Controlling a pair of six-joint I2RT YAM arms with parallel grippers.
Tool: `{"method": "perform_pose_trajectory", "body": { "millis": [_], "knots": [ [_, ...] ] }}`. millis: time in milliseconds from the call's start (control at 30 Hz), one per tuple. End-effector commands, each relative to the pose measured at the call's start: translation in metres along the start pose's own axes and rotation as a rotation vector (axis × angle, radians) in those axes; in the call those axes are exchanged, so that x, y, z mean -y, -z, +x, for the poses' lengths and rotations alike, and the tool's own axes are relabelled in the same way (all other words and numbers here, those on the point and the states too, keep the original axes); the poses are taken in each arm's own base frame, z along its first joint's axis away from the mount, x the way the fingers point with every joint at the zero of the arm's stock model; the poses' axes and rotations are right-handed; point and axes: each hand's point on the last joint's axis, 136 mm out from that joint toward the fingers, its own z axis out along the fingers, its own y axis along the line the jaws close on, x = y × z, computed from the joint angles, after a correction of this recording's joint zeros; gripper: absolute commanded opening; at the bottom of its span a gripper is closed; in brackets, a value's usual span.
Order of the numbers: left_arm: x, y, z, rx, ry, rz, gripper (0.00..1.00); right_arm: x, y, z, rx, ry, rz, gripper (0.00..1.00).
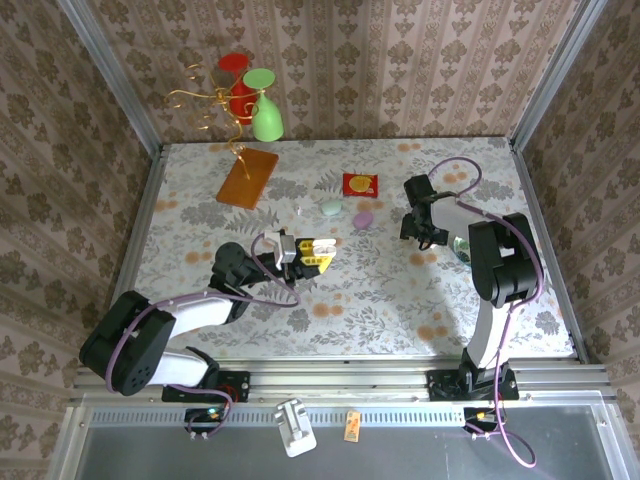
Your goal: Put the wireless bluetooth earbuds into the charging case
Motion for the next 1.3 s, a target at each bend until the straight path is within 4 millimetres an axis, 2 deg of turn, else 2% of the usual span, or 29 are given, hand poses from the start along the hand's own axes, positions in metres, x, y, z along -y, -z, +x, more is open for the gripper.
{"method": "perform_pose_trajectory", "body": {
  "millis": [0, 133, 367, 500, 700, 933, 1100, 1267],
  "knots": [
    [0.000, 0.003, -0.005, 0.015, -0.045, 0.001, 0.09, 0.000, 0.005, 0.018, -0.093, 0.024, -0.021, 0.74],
    [0.000, 0.003, -0.005, 0.015, -0.050, 0.001, 0.09, -0.004, 0.007, 0.032, -0.133, 0.019, -0.066, 0.74],
    [0.002, 0.004, -0.006, 0.018, -0.048, 0.002, 0.09, -0.016, 0.016, 0.043, -0.144, 0.006, -0.149, 0.72],
    [0.002, 0.005, -0.007, 0.020, -0.052, -0.006, 0.09, -0.015, 0.018, 0.045, -0.137, 0.006, -0.143, 0.71],
    [0.002, 0.004, -0.008, 0.022, -0.053, -0.002, 0.09, 0.004, 0.015, 0.029, -0.075, -0.034, -0.040, 0.62],
    [0.002, 0.005, -0.005, 0.017, -0.047, -0.005, 0.09, 0.014, 0.014, 0.012, -0.074, -0.061, -0.033, 0.58],
    [0.000, 0.003, -0.005, 0.015, -0.046, -0.002, 0.09, 0.014, 0.006, 0.009, -0.144, -0.078, -0.063, 0.52],
    [-0.001, 0.003, -0.005, 0.016, -0.052, -0.005, 0.09, 0.013, 0.002, 0.014, -0.239, -0.076, -0.064, 0.47]
  ]
}}
